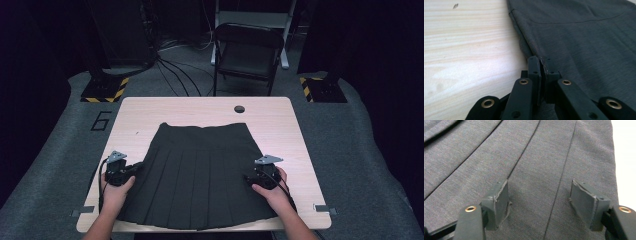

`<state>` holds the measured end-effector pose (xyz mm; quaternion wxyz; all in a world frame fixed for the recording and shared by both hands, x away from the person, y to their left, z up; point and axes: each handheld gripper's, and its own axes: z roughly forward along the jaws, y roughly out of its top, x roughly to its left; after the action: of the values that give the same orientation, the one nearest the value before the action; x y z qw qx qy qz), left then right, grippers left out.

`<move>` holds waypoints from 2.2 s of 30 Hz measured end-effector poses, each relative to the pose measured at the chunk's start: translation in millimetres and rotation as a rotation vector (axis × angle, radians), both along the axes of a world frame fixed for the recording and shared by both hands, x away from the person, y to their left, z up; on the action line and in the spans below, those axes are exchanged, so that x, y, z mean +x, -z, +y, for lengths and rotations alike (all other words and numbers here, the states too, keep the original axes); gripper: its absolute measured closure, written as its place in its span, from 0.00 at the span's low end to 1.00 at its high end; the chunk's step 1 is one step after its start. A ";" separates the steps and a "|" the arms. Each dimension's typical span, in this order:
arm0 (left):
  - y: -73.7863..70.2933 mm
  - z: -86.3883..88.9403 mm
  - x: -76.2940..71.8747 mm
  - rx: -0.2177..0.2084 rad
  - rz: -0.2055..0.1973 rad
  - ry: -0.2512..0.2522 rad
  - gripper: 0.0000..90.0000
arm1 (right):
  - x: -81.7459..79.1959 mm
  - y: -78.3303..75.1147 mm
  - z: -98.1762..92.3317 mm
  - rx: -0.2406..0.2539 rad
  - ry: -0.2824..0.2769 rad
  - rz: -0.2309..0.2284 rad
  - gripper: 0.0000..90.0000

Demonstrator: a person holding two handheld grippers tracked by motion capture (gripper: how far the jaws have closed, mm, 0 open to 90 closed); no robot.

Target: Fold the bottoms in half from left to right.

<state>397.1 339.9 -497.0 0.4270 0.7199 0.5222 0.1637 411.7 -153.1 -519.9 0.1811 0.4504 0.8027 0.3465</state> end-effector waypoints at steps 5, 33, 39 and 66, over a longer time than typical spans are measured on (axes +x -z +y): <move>-11.6 -11.7 0.6 0.005 -0.026 0.032 0.96 | 0.1 0.0 -0.5 -0.005 -0.006 0.001 0.34; -45.6 -67.1 6.5 0.025 -0.049 0.218 0.97 | -0.9 0.3 -0.8 0.003 -0.007 0.003 0.34; -48.3 -71.1 5.8 0.006 -0.049 0.218 0.97 | -0.8 0.2 -0.8 0.003 -0.007 0.003 0.34; -51.9 -115.2 4.7 -0.042 -0.051 0.309 0.97 | -0.6 0.3 -1.1 0.002 -0.010 0.003 0.34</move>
<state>401.8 224.7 -445.1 0.4751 0.7782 0.3976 0.1033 411.0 -154.2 -520.1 0.1775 0.4472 0.8048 0.3476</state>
